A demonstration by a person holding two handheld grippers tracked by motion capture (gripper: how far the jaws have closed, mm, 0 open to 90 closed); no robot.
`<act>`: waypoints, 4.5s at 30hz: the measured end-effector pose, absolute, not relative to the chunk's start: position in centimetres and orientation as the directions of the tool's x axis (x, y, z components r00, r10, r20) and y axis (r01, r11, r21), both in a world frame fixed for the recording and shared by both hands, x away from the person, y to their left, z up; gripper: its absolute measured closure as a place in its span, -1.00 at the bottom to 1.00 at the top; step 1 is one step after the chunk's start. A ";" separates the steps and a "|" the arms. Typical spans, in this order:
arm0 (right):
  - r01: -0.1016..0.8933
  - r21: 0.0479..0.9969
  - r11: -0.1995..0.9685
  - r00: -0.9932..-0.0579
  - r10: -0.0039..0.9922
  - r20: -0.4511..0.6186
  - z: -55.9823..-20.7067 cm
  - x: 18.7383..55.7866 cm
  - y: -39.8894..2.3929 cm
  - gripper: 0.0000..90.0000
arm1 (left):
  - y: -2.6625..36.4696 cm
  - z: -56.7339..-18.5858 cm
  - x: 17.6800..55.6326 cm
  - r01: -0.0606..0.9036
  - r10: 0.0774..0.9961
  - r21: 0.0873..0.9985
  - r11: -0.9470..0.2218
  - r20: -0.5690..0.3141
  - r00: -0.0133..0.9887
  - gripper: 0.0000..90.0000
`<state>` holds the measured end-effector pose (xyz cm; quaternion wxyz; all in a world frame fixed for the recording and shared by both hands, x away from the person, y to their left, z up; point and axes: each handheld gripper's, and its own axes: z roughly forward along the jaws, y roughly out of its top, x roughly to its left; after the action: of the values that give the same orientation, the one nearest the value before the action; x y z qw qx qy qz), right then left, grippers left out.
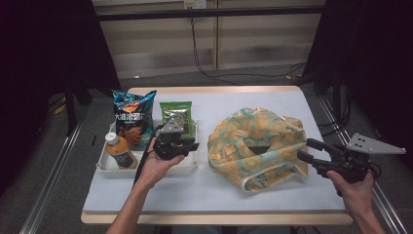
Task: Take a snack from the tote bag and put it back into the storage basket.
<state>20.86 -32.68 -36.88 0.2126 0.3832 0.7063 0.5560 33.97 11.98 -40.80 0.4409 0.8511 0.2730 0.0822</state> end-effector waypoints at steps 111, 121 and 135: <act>0.439 0.756 0.485 -0.779 0.626 0.051 -45.7 32.0 -22.3 -0.62 | 5.2 -44.4 34.3 0.371 0.462 0.724 -0.582 -0.081 0.883 1.00; 0.415 0.731 0.541 -0.785 0.619 -0.012 -46.0 31.8 -21.8 -0.61 | 4.7 -46.1 35.0 0.417 0.497 0.657 -0.628 -0.073 0.865 1.00; 0.412 0.705 0.578 -0.826 0.564 0.021 -45.3 31.4 -22.9 -0.21 | 4.8 -46.2 35.7 0.481 0.529 0.679 -0.555 -0.158 0.834 1.00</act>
<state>31.40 -22.94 -45.28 0.1032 0.2766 0.8821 0.3670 35.67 4.81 -46.19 0.3748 0.8812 0.2864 0.0322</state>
